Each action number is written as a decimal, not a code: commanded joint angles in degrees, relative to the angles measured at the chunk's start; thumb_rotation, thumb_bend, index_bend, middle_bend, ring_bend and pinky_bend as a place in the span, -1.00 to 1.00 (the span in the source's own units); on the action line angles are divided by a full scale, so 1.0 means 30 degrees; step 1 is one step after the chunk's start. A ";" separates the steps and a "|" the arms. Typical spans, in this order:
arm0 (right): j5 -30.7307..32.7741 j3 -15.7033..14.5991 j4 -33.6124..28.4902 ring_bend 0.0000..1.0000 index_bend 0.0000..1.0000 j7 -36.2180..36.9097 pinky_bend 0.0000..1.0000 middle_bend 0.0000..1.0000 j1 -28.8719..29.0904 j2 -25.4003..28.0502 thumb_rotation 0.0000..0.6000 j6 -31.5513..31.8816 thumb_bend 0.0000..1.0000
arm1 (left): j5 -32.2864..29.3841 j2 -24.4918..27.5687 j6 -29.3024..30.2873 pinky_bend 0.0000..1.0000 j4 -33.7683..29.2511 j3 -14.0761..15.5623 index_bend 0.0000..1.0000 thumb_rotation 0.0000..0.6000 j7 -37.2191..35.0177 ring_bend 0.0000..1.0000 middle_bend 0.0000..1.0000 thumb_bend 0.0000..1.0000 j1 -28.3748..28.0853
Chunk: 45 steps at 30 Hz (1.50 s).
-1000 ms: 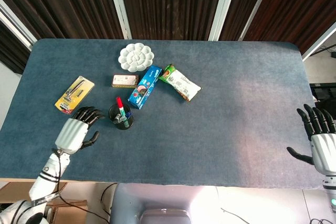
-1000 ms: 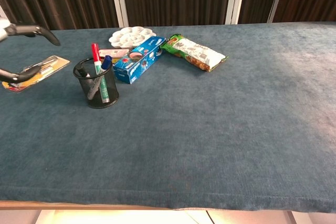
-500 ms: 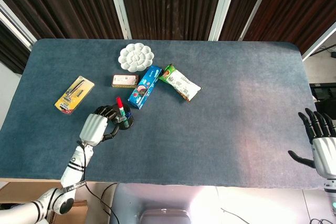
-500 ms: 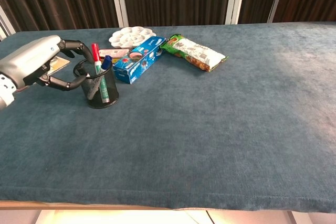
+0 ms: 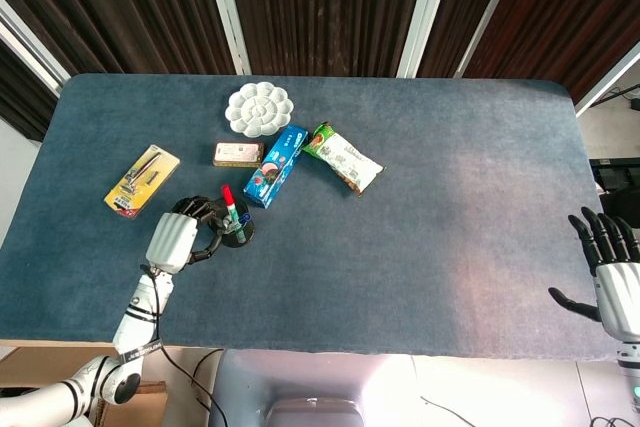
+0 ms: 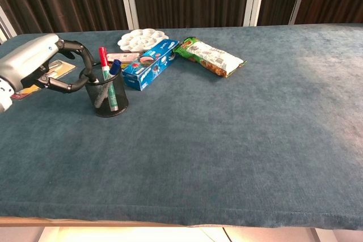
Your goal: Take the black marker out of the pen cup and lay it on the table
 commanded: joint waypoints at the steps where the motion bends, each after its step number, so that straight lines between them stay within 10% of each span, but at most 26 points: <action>1: -0.0034 -0.0024 0.0065 -1.00 -0.74 0.0066 -0.82 -0.74 -0.0012 -0.0026 1.00 0.0010 -0.64 | 0.0029 -0.0034 0.0112 -0.44 0.0064 0.0014 0.19 1.00 -0.0306 -0.51 -0.32 -0.17 -0.0046; 9: -0.0018 0.0015 0.0263 -1.00 -0.71 0.0252 -0.82 -0.74 -0.0123 -0.0118 1.00 0.0240 -0.64 | 0.0114 0.0328 0.0306 -0.39 -0.0434 0.0142 0.35 1.00 -0.1674 -0.50 -0.31 0.28 -0.0033; 25: -0.0111 0.0036 0.0518 -1.00 -0.71 0.0481 -0.82 -0.74 -0.0197 -0.0272 1.00 0.0421 -0.64 | 0.2473 0.3305 0.5094 -0.40 -0.5128 -0.0138 0.38 1.00 -0.1760 -0.50 -0.27 0.29 0.1342; 36: -0.0138 0.0099 0.0667 -1.00 -0.70 0.0644 -0.82 -0.74 -0.0068 -0.0300 1.00 0.0298 -0.64 | 0.2404 -0.0296 0.0271 -0.74 -0.2553 -0.0561 0.34 1.00 0.1836 -0.69 -0.33 0.27 -0.2808; 45: -0.0154 0.0061 0.0964 -1.00 -0.70 0.0872 -0.82 -0.74 -0.0197 -0.0428 1.00 0.0493 -0.64 | 0.3215 -0.3026 0.0534 -0.99 0.0990 0.0579 0.26 1.00 0.5131 -0.83 -0.38 0.26 -0.3442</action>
